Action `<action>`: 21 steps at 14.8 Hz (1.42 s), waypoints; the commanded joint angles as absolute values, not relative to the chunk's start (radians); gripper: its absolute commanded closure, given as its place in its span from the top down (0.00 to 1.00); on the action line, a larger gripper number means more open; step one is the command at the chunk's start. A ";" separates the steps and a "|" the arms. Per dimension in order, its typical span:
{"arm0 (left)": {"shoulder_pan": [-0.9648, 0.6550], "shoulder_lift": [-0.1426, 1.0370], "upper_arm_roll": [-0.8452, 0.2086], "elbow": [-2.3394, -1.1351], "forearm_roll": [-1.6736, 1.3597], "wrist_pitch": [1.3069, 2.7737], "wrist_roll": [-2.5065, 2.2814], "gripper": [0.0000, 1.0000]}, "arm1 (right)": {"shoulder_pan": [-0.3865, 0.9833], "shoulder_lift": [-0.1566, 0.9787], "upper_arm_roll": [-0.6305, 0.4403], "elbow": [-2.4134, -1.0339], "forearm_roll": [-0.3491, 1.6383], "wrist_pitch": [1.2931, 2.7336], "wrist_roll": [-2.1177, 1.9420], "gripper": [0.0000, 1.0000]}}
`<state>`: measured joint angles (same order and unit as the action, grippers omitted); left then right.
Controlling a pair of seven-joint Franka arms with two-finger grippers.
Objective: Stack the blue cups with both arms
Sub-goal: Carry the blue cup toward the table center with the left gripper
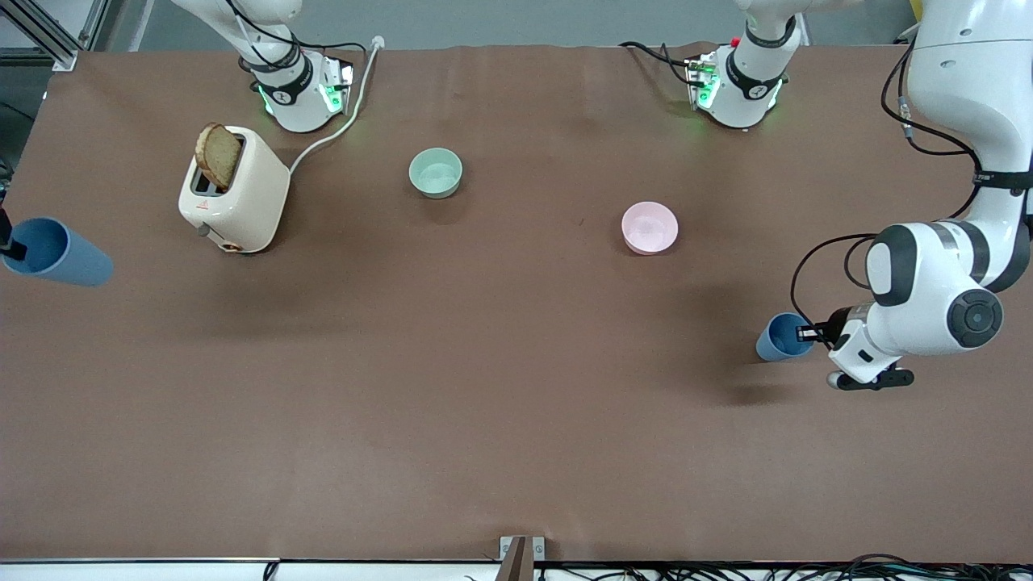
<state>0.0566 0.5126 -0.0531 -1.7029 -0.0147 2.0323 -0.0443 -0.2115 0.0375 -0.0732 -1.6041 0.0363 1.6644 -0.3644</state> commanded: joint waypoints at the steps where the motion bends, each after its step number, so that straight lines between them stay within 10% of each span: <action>1: 0.041 0.505 -0.084 -1.564 -0.006 1.901 -0.044 0.00 | -0.193 -0.038 -0.067 -1.664 -0.006 1.654 -0.354 0.03; 21: -0.564 0.736 -0.178 -1.262 -0.005 1.997 -0.114 0.01 | -0.057 -0.067 -0.048 -1.623 0.015 1.600 -0.012 0.01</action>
<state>-0.5323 0.7051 -0.1863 -1.2969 -0.0152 1.9835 -0.1214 -0.0593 -0.0524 -0.0458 -1.6135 0.0170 1.5802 -0.0273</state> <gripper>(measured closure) 0.952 0.952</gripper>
